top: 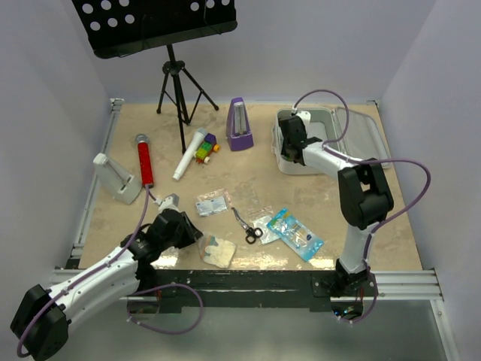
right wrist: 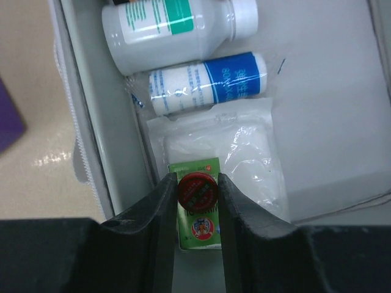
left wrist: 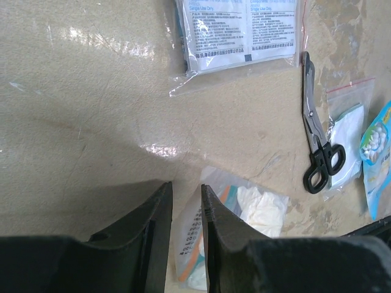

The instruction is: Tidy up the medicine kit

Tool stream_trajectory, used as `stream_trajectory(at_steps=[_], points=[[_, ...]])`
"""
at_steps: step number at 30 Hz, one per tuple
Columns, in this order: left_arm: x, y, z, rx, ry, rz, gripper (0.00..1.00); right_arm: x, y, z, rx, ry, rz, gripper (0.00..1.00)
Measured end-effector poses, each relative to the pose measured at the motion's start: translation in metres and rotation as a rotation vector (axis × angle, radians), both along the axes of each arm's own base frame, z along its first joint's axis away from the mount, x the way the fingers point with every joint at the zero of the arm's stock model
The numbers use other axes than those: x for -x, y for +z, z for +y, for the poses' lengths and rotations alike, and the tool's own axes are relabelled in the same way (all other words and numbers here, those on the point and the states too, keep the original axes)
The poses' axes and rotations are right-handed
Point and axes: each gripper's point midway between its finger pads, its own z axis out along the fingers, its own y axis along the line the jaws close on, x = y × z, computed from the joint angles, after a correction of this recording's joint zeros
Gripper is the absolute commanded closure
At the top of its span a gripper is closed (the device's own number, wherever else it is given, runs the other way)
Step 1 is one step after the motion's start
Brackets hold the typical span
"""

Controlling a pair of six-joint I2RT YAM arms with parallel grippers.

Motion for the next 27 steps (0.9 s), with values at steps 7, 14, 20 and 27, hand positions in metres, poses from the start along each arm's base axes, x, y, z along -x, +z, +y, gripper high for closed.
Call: stream_trajectory(at_steps=[7,14,20,27], points=[[0.000,-0.001,0.002,-0.012,-0.001,-0.002,0.70,0.000,-0.015,0.006,-0.011,0.018,0.028,0.52],[0.000,-0.006,0.002,-0.028,-0.008,0.010,0.70,0.002,-0.014,0.008,-0.032,0.031,0.015,0.51],[0.000,-0.005,0.002,-0.024,-0.008,0.006,0.70,0.020,-0.014,0.022,-0.041,0.068,0.007,0.52],[-0.001,0.000,0.001,-0.011,-0.008,-0.010,0.70,0.054,-0.009,0.064,-0.080,0.158,-0.015,0.52]])
